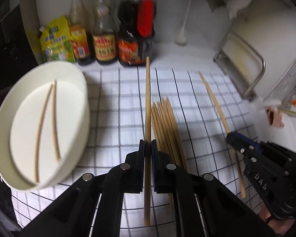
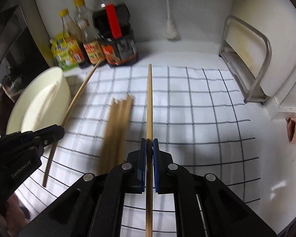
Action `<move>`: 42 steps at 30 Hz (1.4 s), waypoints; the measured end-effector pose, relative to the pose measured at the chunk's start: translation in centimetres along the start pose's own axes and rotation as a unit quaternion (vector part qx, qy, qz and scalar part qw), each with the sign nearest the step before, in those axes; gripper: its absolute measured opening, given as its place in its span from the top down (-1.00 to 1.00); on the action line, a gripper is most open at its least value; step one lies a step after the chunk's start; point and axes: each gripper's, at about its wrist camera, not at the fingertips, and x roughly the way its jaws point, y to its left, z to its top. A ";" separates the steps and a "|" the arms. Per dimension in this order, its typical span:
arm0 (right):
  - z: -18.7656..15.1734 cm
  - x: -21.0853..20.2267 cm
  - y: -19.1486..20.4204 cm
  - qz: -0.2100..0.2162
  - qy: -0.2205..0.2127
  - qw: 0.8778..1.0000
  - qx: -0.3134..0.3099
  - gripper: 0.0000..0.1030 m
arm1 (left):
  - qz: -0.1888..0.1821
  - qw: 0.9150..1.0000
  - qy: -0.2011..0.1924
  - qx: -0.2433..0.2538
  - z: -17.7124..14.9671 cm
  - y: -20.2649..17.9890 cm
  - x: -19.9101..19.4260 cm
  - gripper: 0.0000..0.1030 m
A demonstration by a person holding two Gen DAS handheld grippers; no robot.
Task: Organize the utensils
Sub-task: 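Carry both held chopsticks over the white basin, then open the right tool to drop its chopstick while the left tool releases its own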
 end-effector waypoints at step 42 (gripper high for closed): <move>5.6 12.3 26.6 0.076 0.080 0.989 -0.099 0.87 | 0.074 0.994 0.039 -0.074 1.2 25.4 -0.1 0.70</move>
